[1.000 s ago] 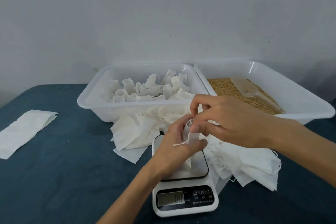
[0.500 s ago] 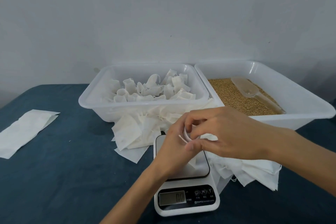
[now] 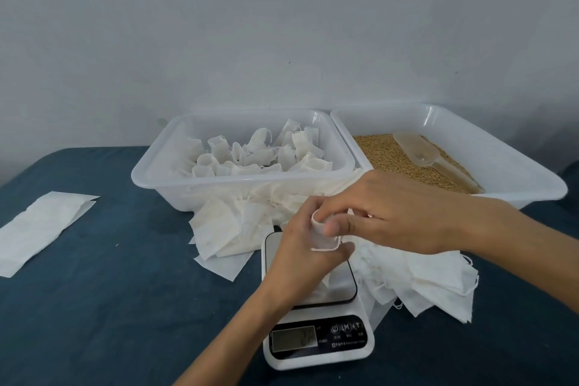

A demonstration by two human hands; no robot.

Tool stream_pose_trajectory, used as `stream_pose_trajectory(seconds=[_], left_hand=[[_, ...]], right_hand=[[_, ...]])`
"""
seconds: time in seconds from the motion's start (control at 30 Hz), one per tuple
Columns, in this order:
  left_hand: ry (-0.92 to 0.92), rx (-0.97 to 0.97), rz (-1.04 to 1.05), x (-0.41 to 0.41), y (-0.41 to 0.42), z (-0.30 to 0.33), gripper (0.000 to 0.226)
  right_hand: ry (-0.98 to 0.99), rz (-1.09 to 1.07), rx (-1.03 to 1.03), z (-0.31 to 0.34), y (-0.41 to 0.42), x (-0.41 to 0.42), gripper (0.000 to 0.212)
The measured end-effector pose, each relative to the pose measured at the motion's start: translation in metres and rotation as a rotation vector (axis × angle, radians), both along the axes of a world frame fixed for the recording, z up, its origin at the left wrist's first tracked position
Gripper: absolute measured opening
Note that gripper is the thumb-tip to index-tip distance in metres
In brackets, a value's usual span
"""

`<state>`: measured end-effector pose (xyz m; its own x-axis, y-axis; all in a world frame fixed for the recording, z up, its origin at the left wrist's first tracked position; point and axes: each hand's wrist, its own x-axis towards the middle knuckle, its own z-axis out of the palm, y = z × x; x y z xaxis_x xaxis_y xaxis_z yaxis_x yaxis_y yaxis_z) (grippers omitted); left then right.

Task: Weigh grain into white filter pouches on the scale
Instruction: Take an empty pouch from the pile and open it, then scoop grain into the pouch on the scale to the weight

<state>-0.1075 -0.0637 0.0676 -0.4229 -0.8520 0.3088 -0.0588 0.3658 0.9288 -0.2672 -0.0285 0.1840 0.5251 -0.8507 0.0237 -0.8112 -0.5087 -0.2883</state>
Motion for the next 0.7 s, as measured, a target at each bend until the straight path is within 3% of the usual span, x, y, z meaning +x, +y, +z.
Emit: stream_pose_trajectory(seconds=[0.1, 0.17, 0.23, 0.3, 0.4, 0.47, 0.57, 0.7], left_hand=[[-0.01, 0.025, 0.012, 0.002, 0.004, -0.004, 0.041], [0.014, 0.083, 0.001, 0.004, 0.004, -0.005, 0.039], [0.04, 0.129, -0.01, 0.005, 0.004, -0.005, 0.037], [0.056, 0.156, -0.014, 0.005, 0.005, -0.004, 0.037], [0.061, 0.135, -0.03, 0.006, 0.005, -0.005, 0.044], [0.073, 0.129, -0.039, 0.005, 0.005, -0.005, 0.053], [0.094, 0.129, -0.047, 0.004, 0.003, -0.004, 0.059], [0.139, 0.155, -0.05, 0.003, 0.003, -0.003, 0.045]], right_hand=[[-0.309, -0.096, 0.008, 0.008, -0.004, -0.014, 0.054], [-0.431, -0.264, -0.125, 0.015, -0.016, -0.041, 0.048], [-0.296, -0.445, -0.267, 0.014, -0.035, -0.085, 0.036], [-0.021, -0.685, -0.249, 0.005, -0.059, -0.136, 0.024], [0.339, -0.949, -0.002, -0.026, -0.085, -0.193, 0.047], [0.378, -1.002, 0.073, -0.047, -0.09, -0.209, 0.043], [0.356, -1.019, 0.013, -0.07, -0.096, -0.218, 0.037], [0.378, -1.052, -0.029, -0.076, -0.1, -0.218, 0.034]])
